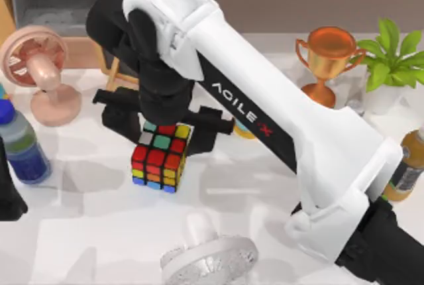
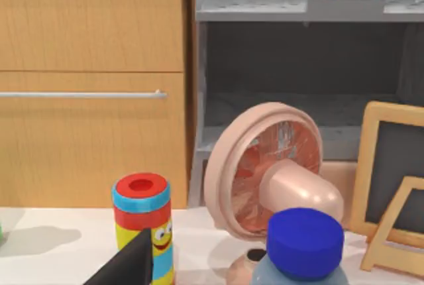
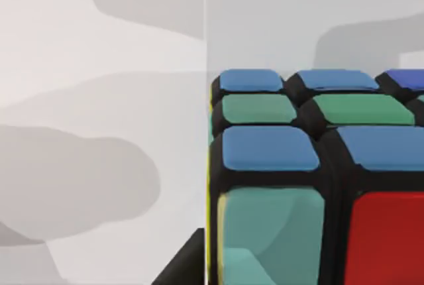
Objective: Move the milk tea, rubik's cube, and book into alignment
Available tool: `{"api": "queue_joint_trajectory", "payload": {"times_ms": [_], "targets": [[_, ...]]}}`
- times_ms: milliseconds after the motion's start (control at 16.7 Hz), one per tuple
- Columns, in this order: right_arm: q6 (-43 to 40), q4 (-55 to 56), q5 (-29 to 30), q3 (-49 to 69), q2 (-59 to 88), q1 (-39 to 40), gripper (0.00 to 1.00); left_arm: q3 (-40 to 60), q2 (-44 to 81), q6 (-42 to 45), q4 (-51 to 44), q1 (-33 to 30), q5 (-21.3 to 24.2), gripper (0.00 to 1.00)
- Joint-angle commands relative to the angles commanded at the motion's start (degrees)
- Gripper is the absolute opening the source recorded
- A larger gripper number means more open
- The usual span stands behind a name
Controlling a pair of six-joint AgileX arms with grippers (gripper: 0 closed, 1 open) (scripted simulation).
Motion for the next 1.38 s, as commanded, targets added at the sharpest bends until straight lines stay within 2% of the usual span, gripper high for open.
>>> {"api": "queue_joint_trajectory", "payload": {"times_ms": [300,660,960,1380], "targets": [[-1.60,3.35,-0.98,-1.40,-3.27,-1.23,0.00,0.00,0.00,0.00,0.00,0.00,0.00,1.00],[-11.75,23.97,-6.10,-14.08,-23.61,-10.04,0.00,0.00,0.00,0.00,0.00,0.00,0.00,1.00],[-25.18,48.71,-10.88,-35.37,-45.33,-22.60,0.00,0.00,0.00,0.00,0.00,0.00,0.00,1.00],[-45.59,82.76,-15.05,-73.26,-70.63,-43.78,0.00,0.00,0.00,0.00,0.00,0.00,0.00,1.00]]}}
